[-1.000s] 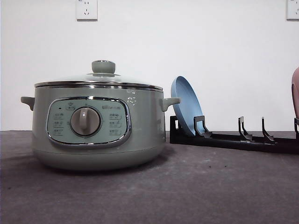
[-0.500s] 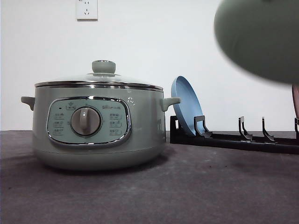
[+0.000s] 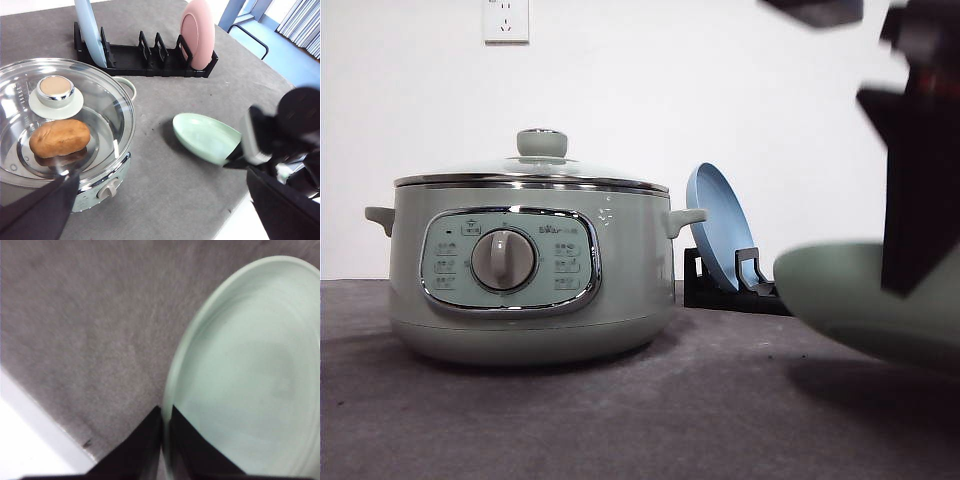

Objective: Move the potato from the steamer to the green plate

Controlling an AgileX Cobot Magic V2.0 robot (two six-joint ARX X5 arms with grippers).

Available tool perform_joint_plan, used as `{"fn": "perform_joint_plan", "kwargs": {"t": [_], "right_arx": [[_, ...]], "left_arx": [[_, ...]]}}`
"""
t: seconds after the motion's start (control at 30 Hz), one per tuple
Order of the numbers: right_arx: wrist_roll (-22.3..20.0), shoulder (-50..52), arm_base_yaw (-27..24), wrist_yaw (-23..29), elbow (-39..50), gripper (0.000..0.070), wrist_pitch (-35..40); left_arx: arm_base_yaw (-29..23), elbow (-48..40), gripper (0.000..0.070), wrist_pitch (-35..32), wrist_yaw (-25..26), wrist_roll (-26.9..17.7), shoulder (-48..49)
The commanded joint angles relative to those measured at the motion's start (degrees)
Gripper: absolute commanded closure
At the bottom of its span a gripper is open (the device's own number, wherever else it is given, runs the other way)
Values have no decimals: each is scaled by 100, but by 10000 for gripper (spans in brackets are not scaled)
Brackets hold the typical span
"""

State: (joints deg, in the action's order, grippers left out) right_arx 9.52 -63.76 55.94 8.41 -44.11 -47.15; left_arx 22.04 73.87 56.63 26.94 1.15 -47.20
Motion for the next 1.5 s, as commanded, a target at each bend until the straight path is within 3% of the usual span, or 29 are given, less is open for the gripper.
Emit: {"fn": "perform_joint_plan", "kwargs": {"t": [0.0, 0.47, 0.8, 0.97, 1.07, 1.13, 1.3, 1.47], "right_arx": [[62, -179, 123, 156, -4, 697, 173], [102, -1432, 505, 362, 14, 697, 811], [348, -1519, 704, 364, 14, 679, 1205], [362, -1513, 704, 345, 14, 536, 1193], [484, -1436, 704, 260, -13, 303, 1105], [521, -1324, 704, 163, -73, 189, 1028], [707, -673, 688, 50, -410, 172, 792], [935, 177, 552, -617, -756, 140, 767]], "left_arx": [[26, 129, 0, -79, 13, -28, -37], [26, 129, 0, -87, 13, -28, -37], [26, 129, 0, -88, 13, -28, -37], [26, 129, 0, -89, 13, -28, -37], [26, 129, 0, -89, 13, -28, -37], [26, 129, 0, -89, 13, -28, -37], [26, 129, 0, -91, 11, -31, -48], [26, 129, 0, -88, 11, -31, -102]]}}
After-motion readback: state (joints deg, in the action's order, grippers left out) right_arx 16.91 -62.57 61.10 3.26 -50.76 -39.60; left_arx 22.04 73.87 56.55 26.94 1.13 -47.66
